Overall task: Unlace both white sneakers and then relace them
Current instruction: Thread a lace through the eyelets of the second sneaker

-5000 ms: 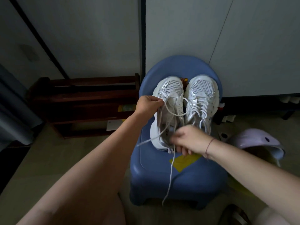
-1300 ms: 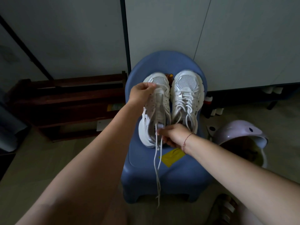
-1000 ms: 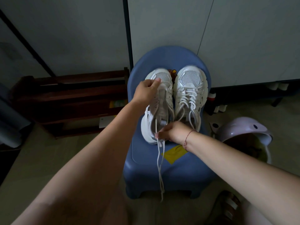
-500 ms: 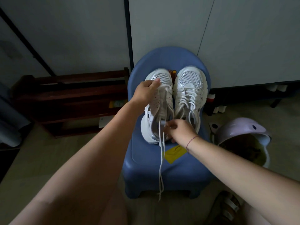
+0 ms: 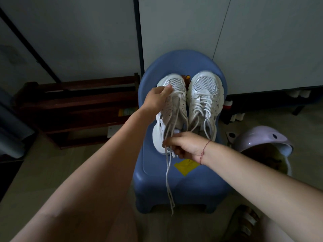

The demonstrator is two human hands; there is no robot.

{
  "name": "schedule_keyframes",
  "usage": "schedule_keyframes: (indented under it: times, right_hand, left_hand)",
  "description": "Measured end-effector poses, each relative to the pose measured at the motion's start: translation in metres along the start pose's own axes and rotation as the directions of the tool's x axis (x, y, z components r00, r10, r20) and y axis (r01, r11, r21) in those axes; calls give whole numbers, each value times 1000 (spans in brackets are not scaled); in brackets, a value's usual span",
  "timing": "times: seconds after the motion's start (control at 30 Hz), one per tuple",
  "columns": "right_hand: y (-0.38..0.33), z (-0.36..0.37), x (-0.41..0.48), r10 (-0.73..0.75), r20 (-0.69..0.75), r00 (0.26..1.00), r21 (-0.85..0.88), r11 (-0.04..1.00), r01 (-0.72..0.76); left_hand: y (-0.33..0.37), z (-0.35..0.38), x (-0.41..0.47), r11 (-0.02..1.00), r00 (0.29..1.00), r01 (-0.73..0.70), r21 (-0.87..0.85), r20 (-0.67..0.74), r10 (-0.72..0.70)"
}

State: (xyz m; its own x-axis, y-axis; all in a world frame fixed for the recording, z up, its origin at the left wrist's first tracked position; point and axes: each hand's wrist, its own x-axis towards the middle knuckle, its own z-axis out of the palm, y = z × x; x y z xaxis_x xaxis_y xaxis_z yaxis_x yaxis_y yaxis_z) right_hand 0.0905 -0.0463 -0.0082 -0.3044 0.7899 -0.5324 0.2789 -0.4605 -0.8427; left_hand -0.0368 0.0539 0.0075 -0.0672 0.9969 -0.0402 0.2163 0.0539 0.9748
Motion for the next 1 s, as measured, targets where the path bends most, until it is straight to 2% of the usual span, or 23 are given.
schedule_keyframes:
  times: [0.07,0.13,0.23,0.3,0.47,0.53,0.6,0.7,0.83,0.9,1.0]
  right_hand:
    - [0,1,-9,-22,117,993,-34,999,26]
    - [-2,-2,-22,-33,313,949,-152,985,84]
    - [0,-8,-36,48,481,876,-355,924,145]
    - [4,-11,-37,111,489,865,-431,893,129]
    - [13,-11,-35,299,448,843,-524,851,-24]
    - [17,-10,-31,301,342,890,-584,810,-49]
    - [18,-13,-27,227,234,945,-595,802,-45]
    - [12,-20,-20,70,64,996,-452,891,-34]
    - [3,-29,-10,-108,-182,977,-182,980,75]
    - [2,-28,-6,-106,-211,972,-29,994,102]
    - [1,-19,1,4,-108,994,268,963,26]
  left_hand:
    - [-1,0,1,1000,1000,-1,-1,3,1]
    - [-1,-1,0,1000,1000,0,-5,9,0]
    - [-1,0,0,1000,1000,0,-15,12,0]
    - [0,1,0,1000,1000,-2,-18,7,2]
    - [-3,0,0,1000,1000,-2,-9,7,2]
    - [-2,-1,0,1000,1000,-7,-12,6,7]
    - [-1,-1,-1,1000,1000,-4,-23,6,4]
    - [-1,-1,0,1000,1000,-2,-21,-2,2]
    - [-2,1,0,1000,1000,-6,-28,-6,6]
    - [-2,2,1,1000,1000,-8,-28,-7,7]
    - [-1,1,1,1000,1000,-6,-28,-7,6]
